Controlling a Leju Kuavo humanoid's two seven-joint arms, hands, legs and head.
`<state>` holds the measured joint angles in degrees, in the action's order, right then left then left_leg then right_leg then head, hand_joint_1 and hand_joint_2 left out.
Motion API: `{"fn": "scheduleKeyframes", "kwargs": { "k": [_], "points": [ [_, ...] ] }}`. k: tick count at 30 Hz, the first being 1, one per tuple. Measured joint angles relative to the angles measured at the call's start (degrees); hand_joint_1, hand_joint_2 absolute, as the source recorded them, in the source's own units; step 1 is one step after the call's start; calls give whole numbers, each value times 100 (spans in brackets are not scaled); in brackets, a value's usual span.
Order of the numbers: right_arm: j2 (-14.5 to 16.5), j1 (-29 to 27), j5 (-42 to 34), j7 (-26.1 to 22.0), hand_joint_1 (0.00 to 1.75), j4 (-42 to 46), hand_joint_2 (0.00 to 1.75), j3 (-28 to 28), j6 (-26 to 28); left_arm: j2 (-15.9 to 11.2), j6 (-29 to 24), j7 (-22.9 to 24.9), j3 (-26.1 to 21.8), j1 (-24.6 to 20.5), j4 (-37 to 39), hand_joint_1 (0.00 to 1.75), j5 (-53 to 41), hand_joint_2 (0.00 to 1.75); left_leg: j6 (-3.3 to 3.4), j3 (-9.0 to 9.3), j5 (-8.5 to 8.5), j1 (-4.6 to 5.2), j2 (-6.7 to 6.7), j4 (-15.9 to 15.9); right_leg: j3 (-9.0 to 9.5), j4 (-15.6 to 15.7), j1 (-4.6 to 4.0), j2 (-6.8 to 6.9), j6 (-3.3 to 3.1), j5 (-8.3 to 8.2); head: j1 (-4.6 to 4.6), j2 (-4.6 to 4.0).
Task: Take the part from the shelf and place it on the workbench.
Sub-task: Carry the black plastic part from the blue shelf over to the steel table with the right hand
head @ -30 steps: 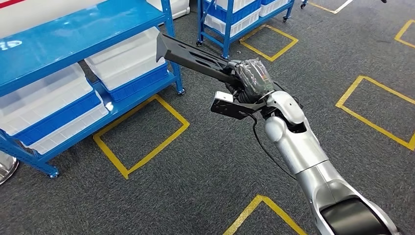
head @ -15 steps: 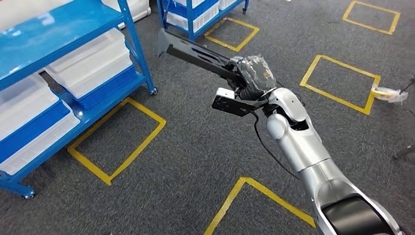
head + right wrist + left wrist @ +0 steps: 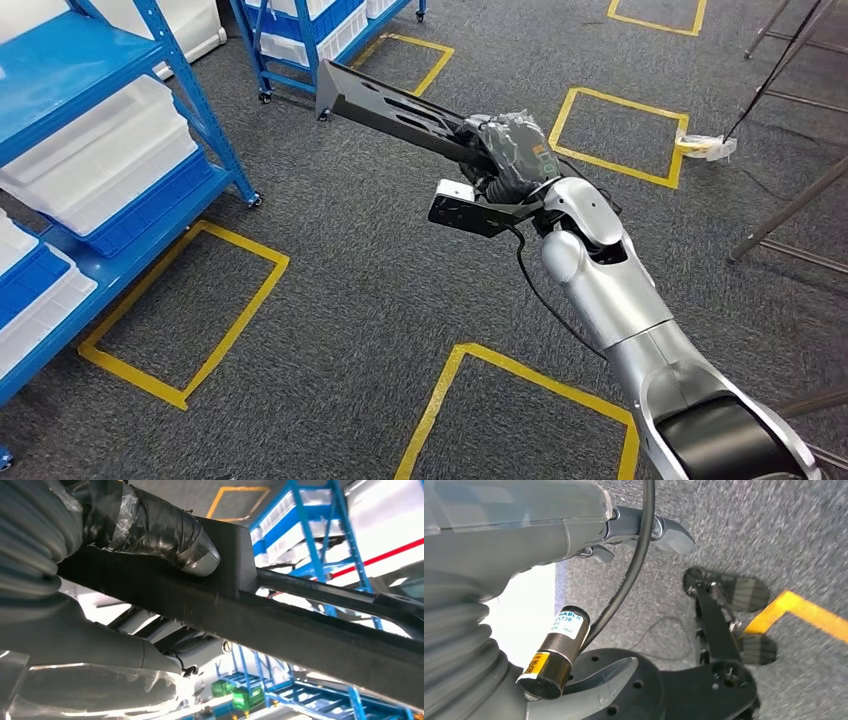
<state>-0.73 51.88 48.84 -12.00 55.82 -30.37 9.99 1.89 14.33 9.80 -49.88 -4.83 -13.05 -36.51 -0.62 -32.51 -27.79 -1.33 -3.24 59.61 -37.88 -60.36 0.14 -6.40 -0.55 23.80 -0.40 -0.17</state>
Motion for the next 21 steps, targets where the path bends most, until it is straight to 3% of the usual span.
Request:
{"fn": "scheduleKeyframes", "kwargs": {
  "k": [1, 3, 5, 7, 8, 9, 11, 13, 14, 17, 19, 21],
  "points": [
    [-5, -2, 2, 0, 175, -1, 175, -1, 0, 4, -14, 8, -3, -8, 1, 0, 2, 175, 24, 7, 10, -13, 66, -39, -25, 5, 7, -44, 37, -19, -1, 0],
    [-21, 6, 3, 3, 175, -3, 175, -1, 1, 13, -50, 24, -7, -17, 1, 0, 2, 175, 101, 19, 67, -35, 206, -115, -124, -164, -11, 125, 92, 106, -16, 0],
    [-27, 20, 9, 7, 175, -13, 175, -3, 2, 15, -63, 42, -10, -10, 1, 0, -6, 175, 157, 14, 108, -28, 346, -154, -380, -755, -2, 451, 136, 456, -38, 0],
    [-26, 15, 27, 14, 175, -36, 175, -8, 3, 9, -51, 66, -13, 0, 2, 0, -17, 175, 166, -6, 117, -11, 491, -151, -662, -1430, 51, 586, 184, 733, -47, 0],
    [-26, 10, 39, 19, 175, -49, 175, -10, 3, 5, -40, 75, -14, 1, 1, 0, -22, 175, 165, -13, 117, -9, 562, -145, -707, -1571, 79, 605, 205, 749, -46, 0],
    [-26, 7, 48, 26, 175, -60, 175, -13, 3, 3, -30, 81, -14, -3, 1, 0, -26, 175, 160, -17, 115, -11, 630, -139, -632, -1482, 107, 630, 225, 658, -47, 0],
    [-27, 19, 58, 42, 175, -72, 175, -14, 4, 1, -10, 82, -15, -14, 1, 0, -33, 175, 131, -13, 101, -14, 747, -122, -227, -776, 144, 780, 249, 342, -47, 0],
    [-26, 44, 60, 50, 175, -75, 175, -15, 6, -5, -1, 82, -15, -22, 1, 0, -50, 175, 60, -15, 82, 3, 844, -98, 87, -165, 107, 915, 210, 158, -44, 0],
    [-25, 54, 63, 52, 175, -76, 175, -16, 8, -8, 3, 82, -15, -26, 1, 0, -59, 175, 16, -17, 81, 10, 887, -96, 121, -59, 70, 927, 169, 153, -41, 0],
    [-26, 68, 78, 55, 175, -80, 175, -16, 14, -7, 9, 84, -15, -43, 2, 0, -72, 175, -89, -7, 96, -4, 998, -118, 84, -39, 12, 781, 41, 129, -43, 0],
    [-25, 83, 84, 59, 175, -79, 175, -17, 17, 2, 12, 86, -14, -53, 2, 0, -75, 175, -127, -66, -32, -34, 848, 11, 95, 9, 28, 695, -52, 100, -41, 0],
    [-11, 102, 89, 63, 175, -80, 175, -26, 21, 6, 13, 90, -13, -46, 2, 0, -81, 175, -131, -319, -367, -48, 539, 553, 99, 43, 28, 598, -156, 74, -39, 0]
  ]
}}
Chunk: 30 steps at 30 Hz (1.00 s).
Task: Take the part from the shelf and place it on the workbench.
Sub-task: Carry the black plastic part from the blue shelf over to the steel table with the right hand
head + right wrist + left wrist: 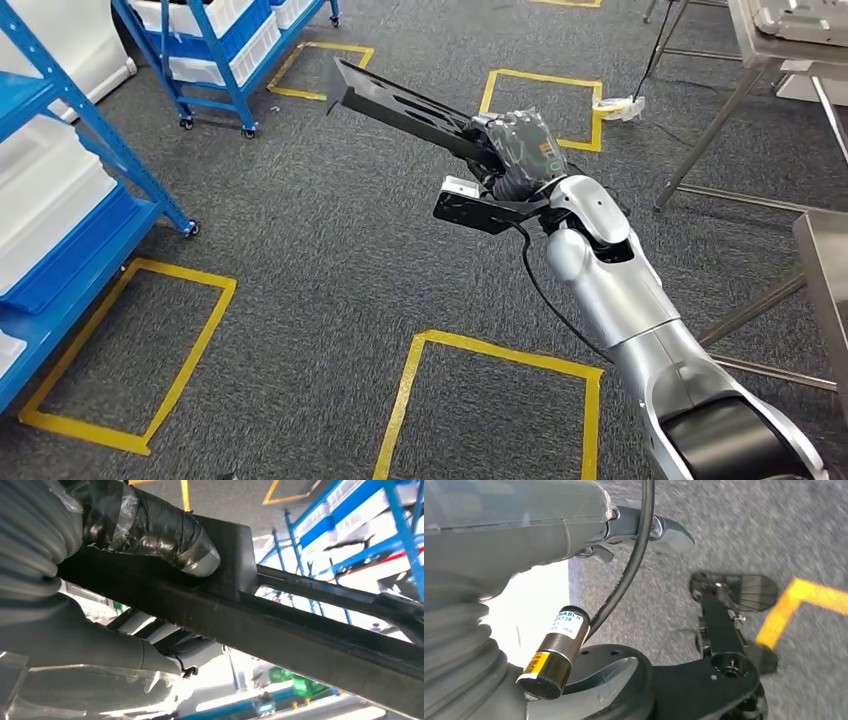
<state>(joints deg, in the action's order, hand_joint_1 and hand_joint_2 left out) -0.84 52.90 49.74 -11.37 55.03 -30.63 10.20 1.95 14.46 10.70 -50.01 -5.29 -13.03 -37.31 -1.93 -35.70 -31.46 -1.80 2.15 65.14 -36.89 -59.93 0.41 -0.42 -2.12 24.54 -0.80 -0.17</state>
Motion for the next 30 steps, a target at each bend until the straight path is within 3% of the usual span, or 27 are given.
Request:
{"fn": "scheduleKeyframes", "kwargs": {
  "k": [2, 3, 4, 5, 7, 9, 11, 12, 13, 14, 16, 18, 19, 20, 22, 24, 25, 27, 28, 30],
  "points": [
    [15, 2, 5, 1, 175, -10, 175, -27, 3, -1, -3, 7, 1, 21, 0, 0, -7, 175, 18, -358, -301, 18, -156, 750, -18, -6, -37, -121, -58, -12, 1, 0],
    [19, -1, 7, 2, 175, -19, 175, -47, 3, -1, -5, 10, 0, 29, 0, 0, -9, 175, 31, -467, -327, 27, -179, 959, -26, -15, -59, -195, -69, -17, 0, 0],
    [19, -3, 9, 3, 175, -25, 175, -63, 4, -1, -6, 12, -1, 33, 0, 0, -11, 175, 50, -483, -246, 34, -192, 965, -34, -28, -78, -272, -74, -20, -1, 0],
    [19, -3, 16, 5, 175, -29, 175, -77, 9, -1, -7, 12, -1, 34, 0, 0, -11, 175, 78, -389, -69, 41, -222, 746, -39, -44, -91, -348, -76, -21, -1, 0],
    [34, -2, 74, 35, 175, -33, 175, -97, 40, -18, -16, 18, -1, 42, 0, 0, -4, 175, 153, -49, 298, 48, -475, -4, -55, -76, -100, -492, -70, -23, -3, 0],
    [88, -6, 214, 116, 175, -39, 175, -140, 118, -51, -26, 34, -3, 65, 0, 0, 11, 175, 193, 175, 411, 52, -701, -489, -104, -98, -80, -628, -32, -46, -3, 0],
    [150, -35, 380, 225, 175, -50, 175, -214, 213, -87, -30, 56, -21, 86, 0, 0, 39, 175, 206, 234, 410, 71, -637, -591, -149, -68, -41, -784, 50, -101, 1, 0],
    [165, -59, 449, 275, 175, -57, 175, -247, 256, -104, -36, 65, -34, 90, 0, 0, 52, 175, 227, 259, 443, 67, -554, -639, -167, -74, -34, -781, 82, -109, 1, 0],
    [179, -82, 511, 321, 175, -67, 175, -279, 299, -116, -45, 75, -51, 95, 0, 0, 63, 175, 259, 288, 483, 60, -474, -704, -209, -143, -39, -679, 109, -62, -7, 0],
    [191, -96, 561, 365, 175, -80, 175, -309, 344, -124, -59, 85, -68, 105, 0, 0, 69, 175, 285, 313, 522, 49, -394, -765, -294, -312, -47, -505, 131, 46, -18, 0],
    [219, -124, 634, 421, 175, -113, 175, -370, 428, -130, -85, 101, -97, 139, 0, 0, 71, 175, 317, 331, 553, 45, -241, -821, -590, -939, -30, -127, 175, 396, -36, 0],
    [244, -182, 675, 443, 175, -152, 175, -422, 469, -134, -97, 109, -120, 171, 0, 0, 70, 175, 307, 329, 544, 45, -76, -817, -842, -1480, 33, -3, 238, 589, -38, 0],
    [248, -214, 686, 447, 175, -172, 175, -438, 472, -136, -99, 112, -127, 178, 0, 0, 70, 175, 295, 331, 535, 41, 2, -813, -841, -1498, 67, 24, 268, 543, -38, 0],
    [251, -238, 692, 453, 175, -192, 175, -454, 473, -136, -100, 113, -133, 181, 0, 0, 70, 175, 276, 333, 523, 34, 73, -806, -731, -1305, 97, 56, 294, 408, -39, 0],
    [256, -254, 697, 463, 175, -225, 175, -474, 474, -143, -101, 113, -137, 183, 0, 0, 70, 175, 206, 343, 479, 27, 197, -773, -317, -559, 108, 256, 337, 94, -40, 0],
    [271, -254, 699, 466, 175, -243, 175, -485, 478, -154, -101, 113, -139, 184, 0, 0, 70, 175, 115, 355, 429, 42, 304, -732, -82, -101, 66, 402, 346, -13, -35, 0],
    [279, -255, 699, 467, 175, -249, 175, -488, 480, -159, -101, 113, -139, 181, 0, 0, 70, 175, 72, 366, 415, 48, 355, -728, -84, -82, 36, 397, 337, 12, -33, 0],
    [290, -252, 701, 469, 175, -255, 175, -493, 486, -152, -99, 113, -139, 163, 0, 0, 70, 175, -1, 396, 381, 19, 430, -731, -91, -67, 30, 246, 281, 7, -31, 0],
    [294, -242, 701, 470, 175, -256, 175, -495, 489, -150, -100, 113, -139, 160, 0, 0, 71, 175, -23, 385, 317, 0, 368, -675, -83, -54, 33, 181, 241, 0, -32, 0],
    [322, -222, 705, 472, 175, -258, 175, -500, 491, -146, -97, 115, -139, 172, 0, 0, 71, 175, -22, 192, 23, -16, 95, -224, -65, -24, 30, 51, 157, -18, -30, 0]
  ]
}}
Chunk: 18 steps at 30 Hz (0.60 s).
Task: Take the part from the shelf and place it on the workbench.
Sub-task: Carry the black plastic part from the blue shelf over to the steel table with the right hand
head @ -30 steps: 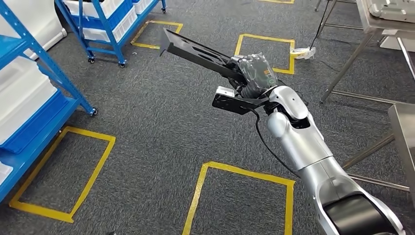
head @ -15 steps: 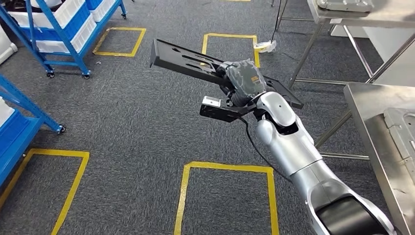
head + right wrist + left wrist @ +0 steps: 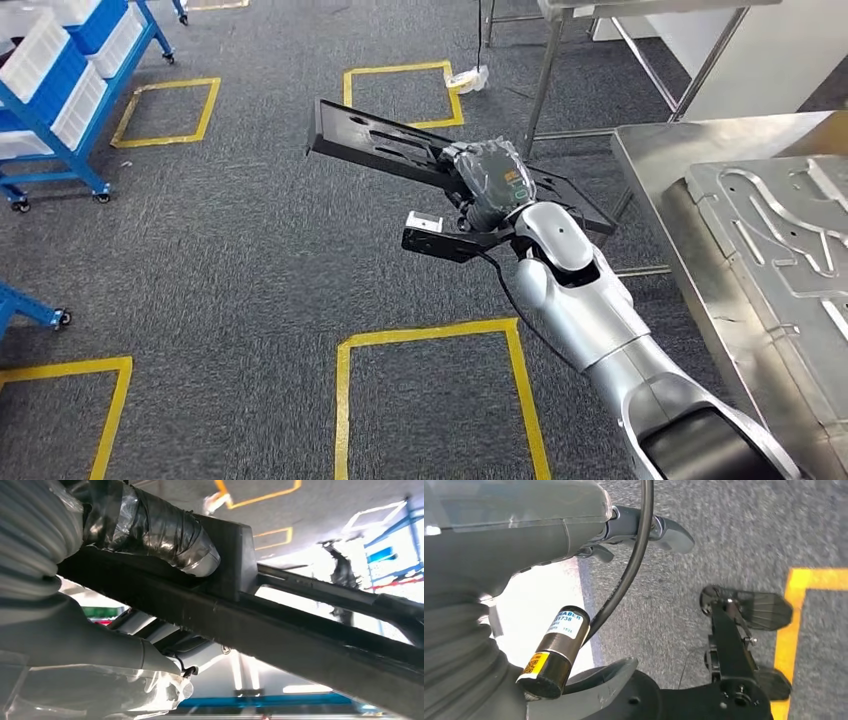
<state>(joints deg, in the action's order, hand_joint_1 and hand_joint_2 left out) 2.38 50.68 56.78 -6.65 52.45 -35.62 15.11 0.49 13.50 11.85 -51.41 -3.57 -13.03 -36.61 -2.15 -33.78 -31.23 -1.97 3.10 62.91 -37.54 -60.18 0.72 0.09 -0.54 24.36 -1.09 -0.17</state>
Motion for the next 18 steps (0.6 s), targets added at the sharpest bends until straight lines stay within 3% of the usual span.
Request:
{"fn": "scheduleKeyframes", "kwargs": {
  "k": [2, 3, 4, 5, 6, 8, 10, 12, 13, 14, 16, 18],
  "points": [
    [33, 1, 12, 3, 175, -20, 175, -7, 3, -1, 7, 4, -1, 21, 0, 0, -2, 175, 46, -386, -344, 31, -218, 790, 0, 0, -43, -137, -54, -5, 2, 0],
    [43, -10, 17, 9, 175, -38, 175, -10, 7, -1, 10, 5, -2, 29, 0, 0, -3, 175, 74, -555, -413, 54, -254, 1092, 2, -2, -71, -213, -69, -6, 1, 0],
    [46, -21, 20, 21, 175, -61, 175, -13, 10, -1, 11, 5, -3, 34, 0, 0, -5, 175, 110, -645, -371, 76, -274, 1203, 3, -6, -99, -294, -79, -8, 1, 0],
    [46, -30, 23, 35, 175, -83, 175, -14, 15, -1, 11, 4, -4, 37, 0, 0, -10, 175, 156, -638, -229, 101, -297, 1107, 5, -12, -120, -376, -84, -9, 0, 0],
    [45, -34, 30, 48, 175, -103, 175, -14, 21, -2, 12, 2, -5, 39, 0, 0, -15, 175, 210, -520, -1, 127, -361, 787, 7, -18, -132, -456, -85, -10, 0, 0],
    [43, -39, 55, 61, 175, -133, 175, -14, 45, -14, 14, -8, -16, 50, 0, 0, -25, 175, 313, -215, 356, 161, -633, 47, 0, -31, -137, -604, -76, -16, -3, 0],
    [30, -52, 94, 67, 175, -160, 175, -14, 78, -29, 16, -26, -31, 60, 0, 0, -43, 175, 351, -45, 443, 177, -797, -315, -30, -29, -115, -743, -35, -44, -3, 0],
    [-12, -69, 157, 90, 175, -180, 175, -14, 104, -28, 25, -49, -37, 57, 0, 0, -67, 175, 352, 7, 456, 178, -700, -401, -55, -8, -100, -865, 28, -81, -1, 0],
    [-41, -73, 198, 110, 175, -189, 175, -13, 119, -26, 33, -61, -38, 53, 0, 0, -79, 175, 364, 33, 482, 168, -628, -455, -73, -30, -105, -816, 49, -61, -3, 0],
    [-67, -67, 242, 136, 175, -199, 175, -12, 134, -24, 50, -79, -39, 54, 0, 0, -95, 175, 381, 56, 511, 155, -551, -511, -135, -146, -114, -675, 70, 27, -12, 0],
    [-96, -35, 316, 181, 175, -237, 175, -10, 154, -23, 103, -120, -43, 69, 0, 0, -126, 175, 406, 80, 549, 142, -389, -578, -402, -692, -110, -274, 117, 359, -32, 0],
    [-103, 15, 339, 211, 175, -305, 175, -8, 131, -22, 167, -161, -47, 90, 0, 0, -151, 175, 408, 76, 544, 139, -227, -578, -725, -1354, -62, -79, 186, 628, -41, 0]
  ]
}}
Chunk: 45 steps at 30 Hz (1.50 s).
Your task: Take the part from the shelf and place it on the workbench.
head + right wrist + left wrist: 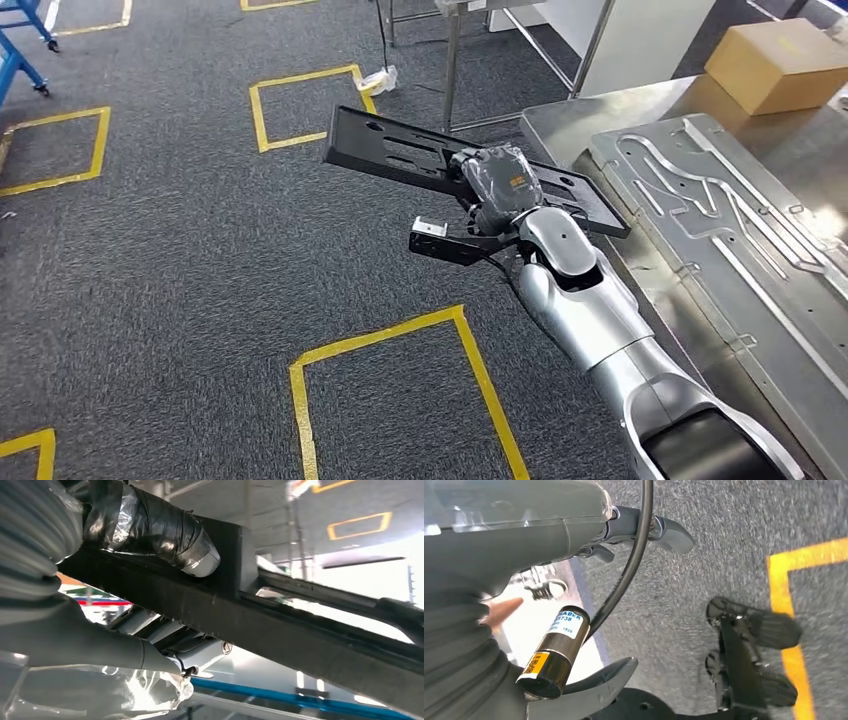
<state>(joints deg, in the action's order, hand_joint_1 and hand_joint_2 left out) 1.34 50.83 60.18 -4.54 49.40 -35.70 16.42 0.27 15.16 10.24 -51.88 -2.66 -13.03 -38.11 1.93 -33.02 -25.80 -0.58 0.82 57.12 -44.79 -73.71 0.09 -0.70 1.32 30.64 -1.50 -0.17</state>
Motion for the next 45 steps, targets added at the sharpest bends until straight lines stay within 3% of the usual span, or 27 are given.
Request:
{"fn": "scheduleKeyframes", "kwargs": {
  "k": [2, 5, 7, 9, 10, 12, 14, 16, 17, 18, 20, 21, 23, 25, 27, 29, 31, 32, 33, 34, 36, 37, 39, 41, 43, 45],
  "points": [
    [-16, 83, -14, 14, 175, -86, 175, 20, -53, 2, 47, -44, -1, 2, 0, 0, -13, 175, -15, 1, -18, -10, 158, 9, -31, -75, 58, 64, 67, -101, -1, 0],
    [-39, 282, -18, 39, 175, -204, 175, 94, -94, 4, 72, -74, -6, -12, 0, 0, -18, 175, -86, 5, -78, -17, 350, 68, 512, 957, 72, 298, 112, -569, -1, 0],
    [-41, 415, 28, 84, 175, -299, 175, 133, -94, -1, 81, -70, -22, -24, 0, 0, -26, 175, -160, 14, -123, 2, 453, 99, 708, 1353, 32, 380, 73, -641, 3, 0],
    [-51, 502, 73, 125, 175, -424, 175, 159, -89, -3, 92, -66, -37, -54, 0, 0, -31, 175, -227, 50, -151, 4, 555, 94, 715, 1370, 10, 262, 5, -632, 7, 0],
    [-57, 533, 84, 138, 175, -485, 175, 174, -83, -2, 94, -61, -40, -72, 0, 0, -32, 175, -259, 62, -186, -11, 536, 116, 727, 1385, 13, 206, -32, -636, 6, 0],
    [-57, 601, 104, 146, 175, -593, 175, 198, -60, 1, 92, -48, -43, -85, 0, 0, -32, 175, -299, -38, -394, -44, 314, 395, 753, 1413, 32, 102, -118, -652, 7, 0],
    [-37, 657, 132, 148, 175, -695, 175, 208, -31, 2, 85, -32, -47, -78, 0, 0, -29, 175, -306, -379, -761, -57, 45, 1124, 760, 1418, 27, -15, -174, -658, 8, 0],
    [-22, 667, 155, 148, 175, -781, 175, 208, -13, 2, 77, -23, -49, -65, 0, 0, -29, 175, -291, -735, -933, -52, -38, 1774, 764, 1412, -2, -168, -191, -657, 9, 0],
    [-21, 666, 162, 148, 175, -820, 175, 208, -10, 2, 73, -21, -50, -62, 0, 0, -29, 175, -271, -791, -850, -50, -53, 1810, 766, 1404, -16, -246, -194, -655, 9, 0],
    [-20, 669, 166, 148, 175, -853, 175, 208, -8, 2, 71, -21, -50, -63, 0, 0, -29, 175, -243, -732, -655, -46, -76, 1596, 768, 1394, -25, -326, -195, -654, 9, 0],
    [-18, 682, 168, 148, 175, -907, 175, 209, -2, -4, 67, -21, -52, -66, 0, 0, -29, 175, -180, -421, -210, -45, -293, 805, 759, 1370, -29, -470, -190, -650, 7, 0],
    [-15, 688, 170, 148, 175, -930, 175, 209, 3, -7, 67, -21, -52, -64, 0, 0, -29, 175, -158, -286, -80, -46, -425, 476, 742, 1358, -21, -542, -176, -653, 6, 0],
    [-10, 689, 173, 148, 175, -977, 175, 209, 16, -12, 65, -19, -55, -65, 0, 0, -28, 175, -132, -174, -40, -33, -569, 224, 701, 1364, 14, -682, -117, -679, 5, 0],
    [-9, 683, 182, 153, 175, -1019, 175, 213, 28, -10, 55, -7, -58, -77, 0, 0, -23, 175, -101, -139, -7, -30, -428, 146, 671, 1387, 41, -786, -42, -705, 7, 0],
    [-7, 686, 223, 180, 175, -1058, 175, 219, 63, -8, 36, 31, -73, -86, 0, 0, -8, 175, -48, -89, 48, -52, -273, 33, 565, 1198, 7, -545, 6, -567, -21, 0],
    [20, 680, 290, 229, 175, -1107, 175, 221, 128, -8, 16, 84, -95, -74, 0, 0, 10, 175, -10, -62, 69, -50, -126, -21, 283, 606, -4, -153, 46, -234, -54, 0],
    [52, 646, 347, 272, 175, -1189, 175, 221, 193, -8, -4, 126, -123, -63, 0, 0, 17, 175, -2, -59, 53, -48, 32, -15, -11, -9, 39, -3, 95, -16, -61, 0],
    [61, 628, 367, 287, 175, -1240, 175, 221, 215, -7, -11, 139, -137, -64, 0, 0, 17, 175, -6, -55, 41, -51, 107, -8, -48, -89, 63, 30, 118, -44, -61, 0],
    [67, 617, 385, 302, 175, -1292, 175, 221, 231, -7, -16, 146, -150, -68, 0, 0, 17, 175, -15, -48, 26, -56, 175, 0, 33, 58, 85, 64, 136, -175, -61, 0],
    [71, 617, 400, 318, 175, -1339, 175, 221, 242, -6, -19, 150, -162, -74, 0, 0, 17, 175, -31, -34, 6, -60, 236, 13, 224, 408, 100, 127, 145, -371, -62, 0],
    [75, 647, 457, 375, 175, -1433, 175, 222, 263, -5, -16, 150, -183, -78, 0, 0, 14, 175, -78, -8, -43, -49, 341, 46, 618, 1141, 65, 352, 83, -634, -61, 0],
    [79, 674, 499, 420, 175, -1490, 175, 224, 272, -4, -11, 150, -190, -79, 0, 0, 11, 175, -108, 3, -63, -36, 383, 60, 723, 1346, 33, 418, 21, -681, -61, 0],
    [68, 727, 585, 537, 175, -1637, 175, 244, 280, -2, 7, 146, -198, -85, 0, 0, 3, 175, -169, 29, -83, -10, 478, 64, 743, 1409, -20, 376, -99, -677, -60, 0],
    [35, 768, 676, 689, 175, -1784, 175, 280, 285, -1, 24, 130, -203, -92, 0, 0, -13, 175, -229, 54, -143, -21, 502, 77, 787, 1468, 10, 245, -185, -688, -58, 0],
    [0, 827, 825, 924, 175, -1937, 175, 304, 313, -1, 32, 106, -213, -86, 0, 0, -27, 175, -265, -65, -371, -49, 278, 403, 845, 1542, 56, 148, -264, -708, -55, 0],
    [-42, 883, 1053, 1227, 175, -2139, 175, 311, 342, -1, 34, 84, -228, -70, 0, 0, -32, 175, -282, -394, -697, -65, 29, 1118, 855, 1553, 56, 67, -313, -708, -52, 0]
  ]
}}
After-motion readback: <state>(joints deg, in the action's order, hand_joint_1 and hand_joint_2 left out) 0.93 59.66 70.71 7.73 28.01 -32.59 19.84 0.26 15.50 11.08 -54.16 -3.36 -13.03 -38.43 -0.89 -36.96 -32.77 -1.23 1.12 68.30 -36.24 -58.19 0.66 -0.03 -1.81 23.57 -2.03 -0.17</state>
